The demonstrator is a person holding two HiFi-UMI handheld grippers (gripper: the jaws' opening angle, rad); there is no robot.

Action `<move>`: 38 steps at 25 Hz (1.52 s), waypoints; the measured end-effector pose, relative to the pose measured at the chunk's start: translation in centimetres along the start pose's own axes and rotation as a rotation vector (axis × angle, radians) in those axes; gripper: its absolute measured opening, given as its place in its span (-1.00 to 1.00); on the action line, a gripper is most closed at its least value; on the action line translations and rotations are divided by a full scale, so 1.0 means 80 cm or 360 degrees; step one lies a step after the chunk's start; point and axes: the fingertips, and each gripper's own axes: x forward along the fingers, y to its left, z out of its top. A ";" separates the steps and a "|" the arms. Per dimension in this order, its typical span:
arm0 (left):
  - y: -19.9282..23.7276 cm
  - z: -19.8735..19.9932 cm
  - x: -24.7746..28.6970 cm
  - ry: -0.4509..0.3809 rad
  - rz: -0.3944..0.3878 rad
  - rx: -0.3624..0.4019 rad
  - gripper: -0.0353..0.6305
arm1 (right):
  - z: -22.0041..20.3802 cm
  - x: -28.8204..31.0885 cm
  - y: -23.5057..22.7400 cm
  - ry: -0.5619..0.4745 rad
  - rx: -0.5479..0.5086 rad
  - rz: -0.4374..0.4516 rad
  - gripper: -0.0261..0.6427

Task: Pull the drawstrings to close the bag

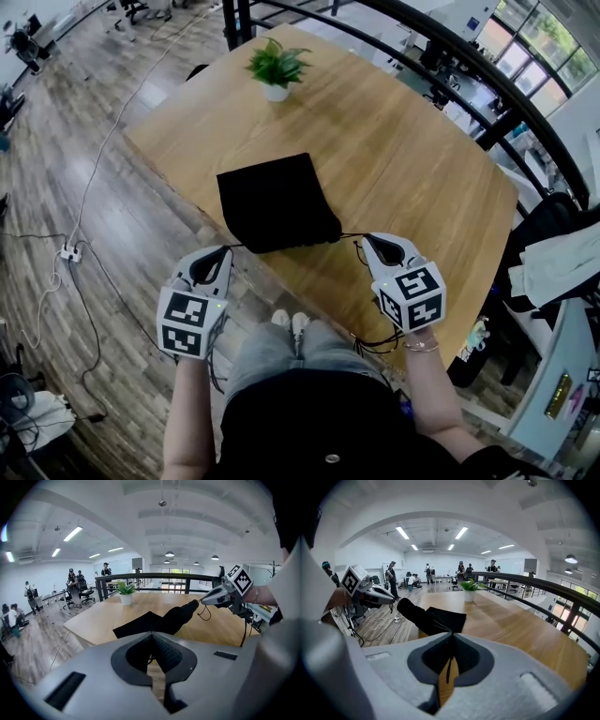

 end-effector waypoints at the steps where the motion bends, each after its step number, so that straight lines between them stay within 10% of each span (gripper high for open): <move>1: 0.002 0.001 -0.002 -0.0009 0.0009 0.0000 -0.85 | 0.002 -0.002 -0.001 -0.0013 0.0017 -0.0007 -0.92; 38: 0.079 0.047 -0.053 -0.0356 0.0251 -0.0244 -0.85 | 0.068 -0.041 -0.050 -0.0383 0.0315 -0.0276 -0.92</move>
